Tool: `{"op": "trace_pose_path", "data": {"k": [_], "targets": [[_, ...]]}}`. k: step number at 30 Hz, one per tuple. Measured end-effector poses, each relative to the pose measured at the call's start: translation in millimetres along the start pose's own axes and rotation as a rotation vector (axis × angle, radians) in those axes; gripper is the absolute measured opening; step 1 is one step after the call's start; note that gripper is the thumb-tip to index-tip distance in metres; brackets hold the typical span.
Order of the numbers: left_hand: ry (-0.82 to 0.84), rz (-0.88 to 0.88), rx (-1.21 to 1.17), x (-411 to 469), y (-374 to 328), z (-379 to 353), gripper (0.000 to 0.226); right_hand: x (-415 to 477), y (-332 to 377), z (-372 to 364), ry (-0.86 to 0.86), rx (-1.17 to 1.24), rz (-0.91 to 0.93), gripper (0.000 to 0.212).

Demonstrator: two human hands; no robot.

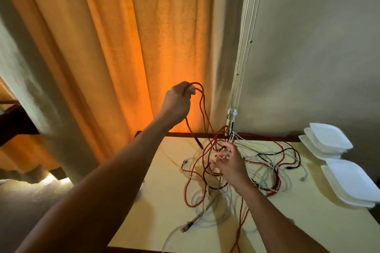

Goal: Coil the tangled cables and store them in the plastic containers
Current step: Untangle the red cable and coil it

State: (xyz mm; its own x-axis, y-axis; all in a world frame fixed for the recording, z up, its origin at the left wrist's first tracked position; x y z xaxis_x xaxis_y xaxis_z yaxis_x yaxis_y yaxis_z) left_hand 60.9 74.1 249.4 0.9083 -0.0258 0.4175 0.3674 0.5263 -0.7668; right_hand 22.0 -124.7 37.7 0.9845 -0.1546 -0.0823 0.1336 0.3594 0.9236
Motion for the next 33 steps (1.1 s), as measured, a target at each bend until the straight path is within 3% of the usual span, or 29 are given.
{"op": "trace_pose_path", "data": {"k": [3,6,8,11,14,17,19,26,33], "targets": [[-0.004,-0.032,-0.068,3,-20,2,0.029,1,64,24,-0.021,-0.045,0.201,0.094],[-0.008,-0.101,-0.12,4,-42,7,0.028,16,104,33,0.017,-0.242,0.242,0.104],[-0.023,-0.144,-0.165,5,-57,14,0.027,25,117,30,0.083,-0.338,0.226,0.096],[-0.035,-0.192,-0.228,6,-71,26,0.027,36,122,26,0.151,-0.384,0.189,0.046],[-0.052,-0.175,-0.194,10,-59,37,0.027,45,132,40,0.068,-0.151,0.184,0.017],[-0.066,-0.053,-0.137,13,-23,38,0.027,49,147,61,0.036,0.161,0.188,0.017],[-0.049,0.043,-0.101,13,4,31,0.028,51,162,75,0.029,0.242,0.245,0.017],[0.058,0.215,-0.052,-1,52,-3,0.03,58,234,119,0.009,0.165,0.484,0.015],[0.167,0.102,-0.041,-1,18,-34,0.02,36,290,130,0.031,0.105,0.672,0.018]]}}
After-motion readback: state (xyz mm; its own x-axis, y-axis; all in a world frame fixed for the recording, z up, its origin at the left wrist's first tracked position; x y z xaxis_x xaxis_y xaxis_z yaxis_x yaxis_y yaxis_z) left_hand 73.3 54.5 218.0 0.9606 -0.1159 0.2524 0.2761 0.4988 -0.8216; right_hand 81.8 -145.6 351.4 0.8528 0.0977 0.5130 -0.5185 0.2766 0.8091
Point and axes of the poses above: each hand's wrist, its own x-axis towards the middle knuckle, its own z-axis out of the back of the hand, y = z × x, the point moved 7 cm from there along x, towards the middle knuckle, and after that the axes turned 3 degrees about -z, right-handed, at the moved point
